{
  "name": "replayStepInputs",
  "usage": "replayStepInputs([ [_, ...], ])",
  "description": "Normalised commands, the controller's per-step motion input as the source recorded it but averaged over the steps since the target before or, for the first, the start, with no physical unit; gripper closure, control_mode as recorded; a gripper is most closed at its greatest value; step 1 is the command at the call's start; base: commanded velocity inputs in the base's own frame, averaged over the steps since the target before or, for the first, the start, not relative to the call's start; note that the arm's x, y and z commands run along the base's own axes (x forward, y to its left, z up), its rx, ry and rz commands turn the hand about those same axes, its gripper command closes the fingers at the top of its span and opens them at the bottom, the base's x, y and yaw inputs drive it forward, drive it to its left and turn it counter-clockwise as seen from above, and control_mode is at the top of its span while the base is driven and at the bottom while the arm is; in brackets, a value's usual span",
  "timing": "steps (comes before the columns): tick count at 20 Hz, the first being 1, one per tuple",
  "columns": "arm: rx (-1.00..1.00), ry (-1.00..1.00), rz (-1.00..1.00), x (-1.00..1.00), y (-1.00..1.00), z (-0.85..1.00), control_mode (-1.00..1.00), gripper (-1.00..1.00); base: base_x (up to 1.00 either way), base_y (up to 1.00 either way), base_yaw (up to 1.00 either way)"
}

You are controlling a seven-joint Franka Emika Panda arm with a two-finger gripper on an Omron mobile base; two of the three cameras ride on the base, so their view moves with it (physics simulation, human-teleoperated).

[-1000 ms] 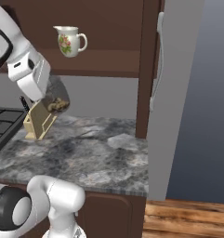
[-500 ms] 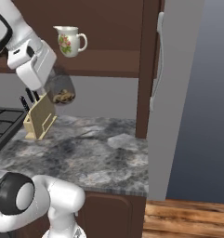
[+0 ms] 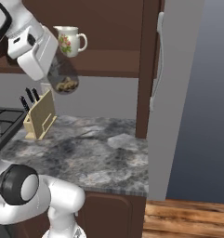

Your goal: Pick the jar and jar from the dining table and place them in the open cabinet. Close the cabinet after placing the objects.

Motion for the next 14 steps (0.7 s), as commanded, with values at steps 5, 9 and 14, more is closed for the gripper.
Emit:
replayStepInputs([
  [5, 0.01, -0.12, 0.0, 0.0, -0.1, 0.09, -1.0, 1.0, 0.0, 0.0, 0.0],
  [9, 0.0, -0.19, 0.0, 0.05, -0.05, -0.05, -1.0, 1.0, 0.0, 0.0, 0.0],
  [14, 0.0, -0.13, 0.01, 0.03, -0.12, 0.0, -1.0, 1.0, 0.0, 0.0, 0.0],
])
